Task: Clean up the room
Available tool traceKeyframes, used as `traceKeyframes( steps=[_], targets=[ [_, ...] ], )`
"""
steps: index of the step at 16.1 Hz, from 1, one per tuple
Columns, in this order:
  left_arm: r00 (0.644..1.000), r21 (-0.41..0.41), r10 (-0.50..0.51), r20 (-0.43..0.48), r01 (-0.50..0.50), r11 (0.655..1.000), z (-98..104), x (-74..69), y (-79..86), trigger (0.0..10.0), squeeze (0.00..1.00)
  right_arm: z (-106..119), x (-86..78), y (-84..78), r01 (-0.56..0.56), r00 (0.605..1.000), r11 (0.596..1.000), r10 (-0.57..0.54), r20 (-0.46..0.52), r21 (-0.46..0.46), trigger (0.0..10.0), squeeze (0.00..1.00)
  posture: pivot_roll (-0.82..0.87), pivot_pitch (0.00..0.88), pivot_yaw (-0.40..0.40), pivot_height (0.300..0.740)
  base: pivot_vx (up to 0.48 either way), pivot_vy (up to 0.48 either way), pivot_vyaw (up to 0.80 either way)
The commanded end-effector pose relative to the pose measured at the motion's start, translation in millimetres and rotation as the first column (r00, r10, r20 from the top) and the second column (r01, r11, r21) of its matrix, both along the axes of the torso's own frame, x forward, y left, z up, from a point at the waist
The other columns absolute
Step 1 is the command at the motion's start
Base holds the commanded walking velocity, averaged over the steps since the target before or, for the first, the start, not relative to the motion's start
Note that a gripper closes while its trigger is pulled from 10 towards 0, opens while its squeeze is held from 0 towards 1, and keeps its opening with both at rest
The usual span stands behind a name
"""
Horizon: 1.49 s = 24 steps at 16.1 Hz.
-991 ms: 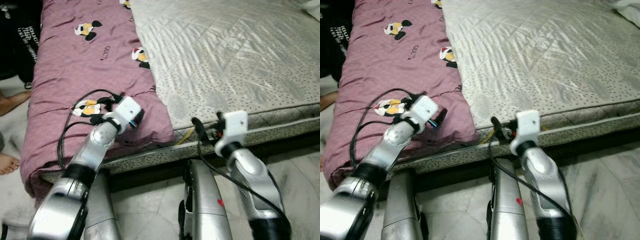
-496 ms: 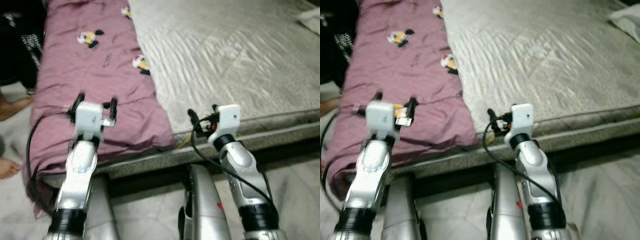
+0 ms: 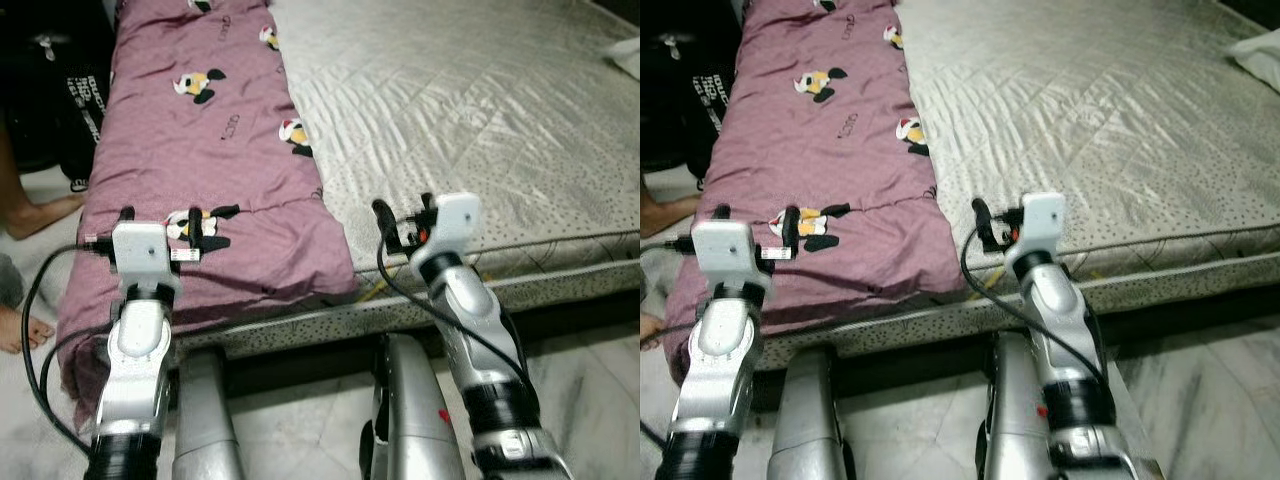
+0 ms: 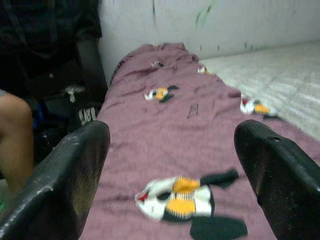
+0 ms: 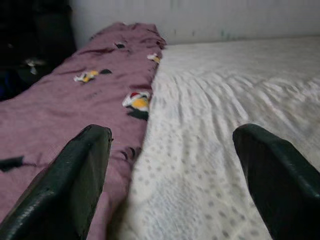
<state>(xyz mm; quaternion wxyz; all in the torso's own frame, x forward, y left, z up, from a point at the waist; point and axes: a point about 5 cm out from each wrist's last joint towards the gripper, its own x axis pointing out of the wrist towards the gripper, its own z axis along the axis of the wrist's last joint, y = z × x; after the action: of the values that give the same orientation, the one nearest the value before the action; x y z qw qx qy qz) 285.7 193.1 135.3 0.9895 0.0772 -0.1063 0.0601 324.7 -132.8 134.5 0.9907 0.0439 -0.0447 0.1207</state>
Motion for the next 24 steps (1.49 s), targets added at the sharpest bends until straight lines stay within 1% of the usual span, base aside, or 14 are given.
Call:
traceKeyframes(
  steps=[1,2,5,10,12,13,14,16,17,21,24],
  targets=[
    [1.000,0.001,-0.014,0.015,0.014,1.000,6,4.9,-2.1,10.0,0.00,5,4.0,-3.5,0.016,1.000,1.000,-0.016,0.021,0.016,10.0,0.00,0.01,0.000,-0.028,0.544,0.000,0.000,0.00],
    [0.999,0.024,-0.024,0.023,0.023,0.999,8,6.3,-2.9,10.0,0.00,5,5.6,-4.2,0.022,1.000,1.000,-0.022,0.022,0.018,10.0,0.00,0.00,0.000,-0.024,0.559,0.000,0.000,0.00],
    [1.000,0.018,-0.025,0.006,0.025,1.000,4,5.2,-1.6,10.0,0.00,7,8.1,-6.0,0.032,0.999,0.999,-0.033,0.035,0.018,10.0,0.00,0.00,0.000,-0.013,0.594,0.000,0.000,0.00],
    [0.999,0.026,-0.031,-0.042,0.032,0.999,-8,0.8,-6.4,10.0,0.00,4,8.9,-11.0,0.062,0.997,0.998,-0.063,0.042,0.012,10.0,0.00,-0.01,0.000,0.008,0.659,0.000,0.000,0.00],
    [0.997,0.023,-0.011,-0.075,0.013,1.000,-13,1.8,-6.9,10.0,0.00,2,8.9,-14.3,0.084,0.996,0.996,-0.084,0.036,0.013,10.0,0.00,-0.01,0.000,0.016,0.679,0.000,0.000,0.00],
    [0.996,0.021,0.016,-0.089,-0.015,1.000,-15,2.7,-5.0,10.0,0.00,0,8.8,-16.5,0.103,0.994,0.995,-0.103,0.029,0.014,10.0,0.00,-0.01,0.000,0.017,0.694,0.000,0.000,0.00],
    [0.996,0.014,0.024,-0.091,-0.023,1.000,-16,2.9,-4.0,10.0,0.00,-1,8.7,-17.3,0.113,0.993,0.994,-0.113,0.028,0.007,10.0,0.00,-0.01,0.000,0.019,0.709,0.000,0.000,0.00],
    [0.996,0.011,0.012,-0.093,-0.011,1.000,-16,2.9,-4.2,10.0,0.00,-3,8.3,-16.7,0.117,0.993,0.993,-0.117,0.025,0.009,10.0,0.00,-0.01,0.000,0.022,0.724,0.000,0.000,0.00],
    [0.995,0.001,-0.001,-0.099,0.001,1.000,-17,3.0,-5.6,10.0,0.00,-4,7.3,-17.5,0.128,0.992,0.992,-0.128,0.022,0.003,10.0,0.00,-0.01,0.000,0.022,0.739,0.000,0.000,0.00],
    [0.994,0.013,-0.011,-0.107,0.012,1.000,-19,3.2,-7.9,10.0,0.00,-9,6.2,-19.6,0.154,0.988,0.988,-0.154,0.013,-0.009,10.0,0.00,-0.01,0.000,0.024,0.740,0.000,0.000,0.00],
    [0.994,0.002,-0.006,-0.113,0.006,1.000,-21,4.3,-6.3,10.0,0.00,-17,3.9,-21.7,0.187,0.982,0.982,-0.187,-0.014,-0.043,10.0,0.00,-0.01,0.000,0.023,0.740,0.000,0.000,0.00]
  ],
)
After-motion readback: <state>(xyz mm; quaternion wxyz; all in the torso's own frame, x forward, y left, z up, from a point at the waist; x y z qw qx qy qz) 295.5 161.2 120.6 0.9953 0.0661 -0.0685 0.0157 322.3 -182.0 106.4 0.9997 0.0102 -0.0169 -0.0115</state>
